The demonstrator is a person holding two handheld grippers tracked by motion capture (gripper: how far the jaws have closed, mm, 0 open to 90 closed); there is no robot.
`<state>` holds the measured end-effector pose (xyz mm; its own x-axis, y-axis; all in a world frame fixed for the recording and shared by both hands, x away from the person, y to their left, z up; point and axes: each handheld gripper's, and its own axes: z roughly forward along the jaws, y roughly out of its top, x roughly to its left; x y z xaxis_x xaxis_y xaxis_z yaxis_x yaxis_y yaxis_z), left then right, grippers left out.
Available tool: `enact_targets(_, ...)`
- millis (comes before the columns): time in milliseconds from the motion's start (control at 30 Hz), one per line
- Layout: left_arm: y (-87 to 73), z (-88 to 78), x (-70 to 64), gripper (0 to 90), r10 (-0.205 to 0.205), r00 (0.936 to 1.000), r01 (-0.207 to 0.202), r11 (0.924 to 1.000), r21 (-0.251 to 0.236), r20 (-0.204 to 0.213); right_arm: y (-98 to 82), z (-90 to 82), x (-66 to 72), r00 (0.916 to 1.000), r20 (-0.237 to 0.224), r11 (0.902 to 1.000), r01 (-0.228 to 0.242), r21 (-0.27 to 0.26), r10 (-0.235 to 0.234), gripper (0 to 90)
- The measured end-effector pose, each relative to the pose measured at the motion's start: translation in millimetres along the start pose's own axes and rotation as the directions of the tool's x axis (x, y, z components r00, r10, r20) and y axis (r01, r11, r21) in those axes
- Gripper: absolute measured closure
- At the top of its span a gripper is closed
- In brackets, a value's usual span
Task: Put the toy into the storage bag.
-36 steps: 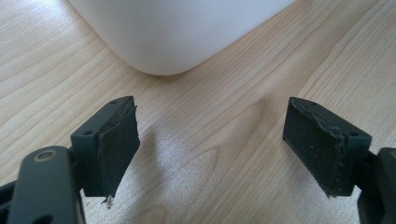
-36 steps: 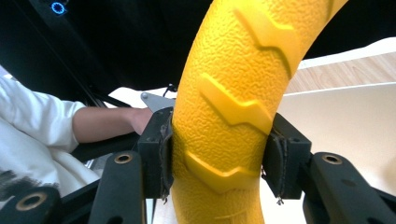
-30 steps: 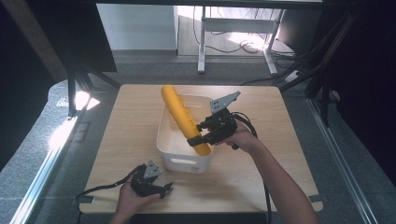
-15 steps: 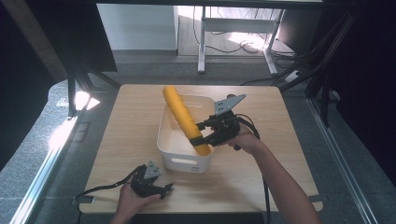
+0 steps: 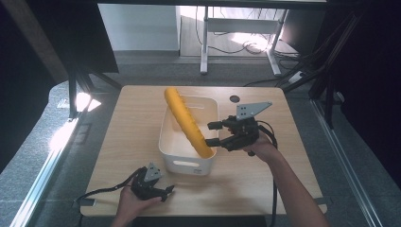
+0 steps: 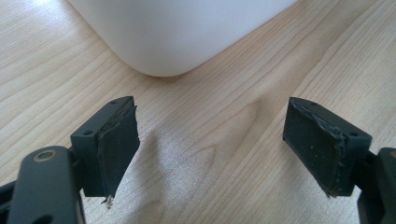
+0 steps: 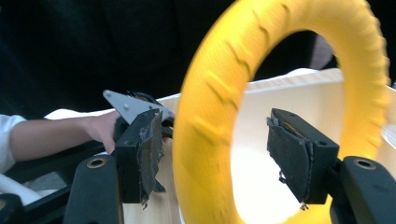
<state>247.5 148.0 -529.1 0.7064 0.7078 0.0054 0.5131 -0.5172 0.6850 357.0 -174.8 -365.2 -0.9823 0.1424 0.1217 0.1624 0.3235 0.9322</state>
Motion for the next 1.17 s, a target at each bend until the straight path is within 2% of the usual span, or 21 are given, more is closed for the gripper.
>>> enact_targets(33, 0.0, 0.1, 0.0, 18.5, 0.002, 1.0, -0.002, 1.0, 0.002, -0.001, -8.0, -8.6, 2.0, 0.9992, 0.039, 1.0, -0.003, -0.006, 0.003, 36.0)
enact_targets(167, -0.2, 0.0, 0.0, 18.5, 0.005, 1.0, -0.005, 1.0, 0.006, 0.001, -20.3, -19.0, 3.8, 0.9967, 0.078, 0.9998, -0.02, -0.008, 0.021, 36.0)
enact_targets(200, -0.3, -0.2, -0.1, 18.5, 0.005, 1.0, -0.005, 1.0, 0.006, 0.0, -33.0, -26.3, 3.0, 0.994, 0.104, 0.9993, -0.035, -0.01, 0.036, 36.0)
enact_targets(233, -0.3, -0.2, -0.1, 18.5, 0.005, 1.0, -0.005, 1.0, 0.006, 0.0, -33.0, -26.3, 3.0, 0.994, 0.104, 0.9993, -0.035, -0.01, 0.036, 36.0)
enact_targets(300, -0.3, -0.3, -0.2, 18.5, 0.003, 1.0, -0.003, 1.0, 0.006, -0.001, -45.1, -31.8, 1.6, 0.9907, 0.125, 0.9986, -0.052, -0.012, 0.053, 36.1)
enact_targets(333, -0.3, -0.1, -0.2, 18.5, 0.004, 1.0, -0.004, 1.0, 0.008, -0.001, -57.0, -36.5, 0.2, 0.9869, 0.144, 0.9972, -0.071, -0.021, 0.074, 36.1)
enact_targets(367, -0.3, -0.1, -0.2, 18.5, 0.004, 1.0, -0.004, 1.0, 0.008, -0.001, -57.0, -36.5, 0.2, 0.9869, 0.144, 0.9972, -0.071, -0.021, 0.074, 36.1)
enact_targets(400, -0.4, 0.3, -0.3, 18.5, 0.004, 1.0, -0.004, 1.0, 0.008, -0.002, -67.7, -41.3, -0.6, 0.982, 0.169, 0.9965, -0.082, -0.016, 0.084, 36.1)
enact_targets(433, -0.4, 0.3, -0.3, 18.5, 0.004, 1.0, -0.004, 1.0, 0.008, -0.002, -67.7, -41.3, -0.6, 0.982, 0.169, 0.9965, -0.082, -0.016, 0.084, 36.1)
enact_targets(467, -0.4, 0.7, -0.2, 18.5, 0.005, 1.0, -0.005, 0.9999, 0.009, -0.003, -77.6, -45.4, -1.2, 0.9763, 0.196, 0.9957, -0.091, -0.017, 0.092, 36.2)
enact_targets(500, -0.4, 0.7, -0.2, 18.5, 0.005, 1.0, -0.005, 0.9999, 0.009, -0.003, -77.6, -45.4, -1.2, 0.9763, 0.196, 0.9957, -0.091, -0.017, 0.092, 36.2)
enact_targets(533, -0.6, 1.1, -0.5, 18.5, 0.003, 1.0, -0.003, 0.9999, 0.01, -0.003, -88.1, -48.8, -1.8, 0.9705, 0.214, 0.9938, -0.109, -0.024, 0.111, 36.3)
enact_targets(633, -0.6, 1.0, -0.8, 18.5, 0.001, 1.0, -0.001, 0.9999, 0.01, -0.001, -94.7, -50.4, -2.5, 0.9667, 0.226, 0.9929, -0.116, -0.027, 0.119, 36.4)
enact_targets(667, -0.6, 0.7, -0.7, 18.5, 0.002, 1.0, -0.002, 1.0, 0.009, -0.002, -103.8, -51.5, -3.3, 0.9591, 0.249, 0.991, -0.132, -0.026, 0.134, 36.5)
enact_targets(700, -0.6, 0.6, -0.7, 18.5, 0.0, 1.0, 0.0, 1.0, 0.008, -0.003, -103.8, -51.5, -3.3, 0.9591, 0.249, 0.991, -0.132, -0.026, 0.134, 36.5)
enact_targets(733, -0.7, 0.2, -0.7, 18.5, 0.0, 1.0, 0.0, 1.0, 0.008, -0.003, -110.7, -51.5, -5.2, 0.9504, 0.278, 0.9897, -0.142, -0.013, 0.14, 36.5)
enact_targets(767, -0.7, 0.2, -0.7, 18.5, 0.0, 1.0, 0.0, 1.0, 0.008, -0.003, -110.7, -51.5, -5.2, 0.9504, 0.278, 0.9897, -0.142, -0.013, 0.14, 36.5)
enact_targets(833, -0.8, 0.6, -0.8, 18.5, -0.001, 1.0, 0.001, 1.0, 0.009, -0.003, -117.9, -52.2, -7.3, 0.9431, 0.295, 0.9875, -0.157, -0.01, 0.153, 36.6)
enact_targets(933, -0.9, 1.4, -1.2, 18.5, 0.0, 1.0, 0.0, 0.9999, 0.011, 0.0, -119.4, -52.4, -8.1, 0.9397, 0.304, 0.9871, -0.16, -0.012, 0.156, 36.5)
enact_targets(1000, -1.0, 1.5, -1.3, 18.5, 0.0, 1.0, 0.0, 0.9999, 0.011, 0.001, -118.5, -51.1, -7.4, 0.9389, 0.308, 0.9878, -0.154, -0.023, 0.153, 36.4)
enact_targets(1167, -0.8, 1.3, -0.7, 18.5, 0.0, 1.0, 0.0, 0.9999, 0.011, -0.002, -121.2, -46.9, -5.2, 0.9372, 0.32, 0.9895, -0.144, -0.008, 0.139, 35.5)
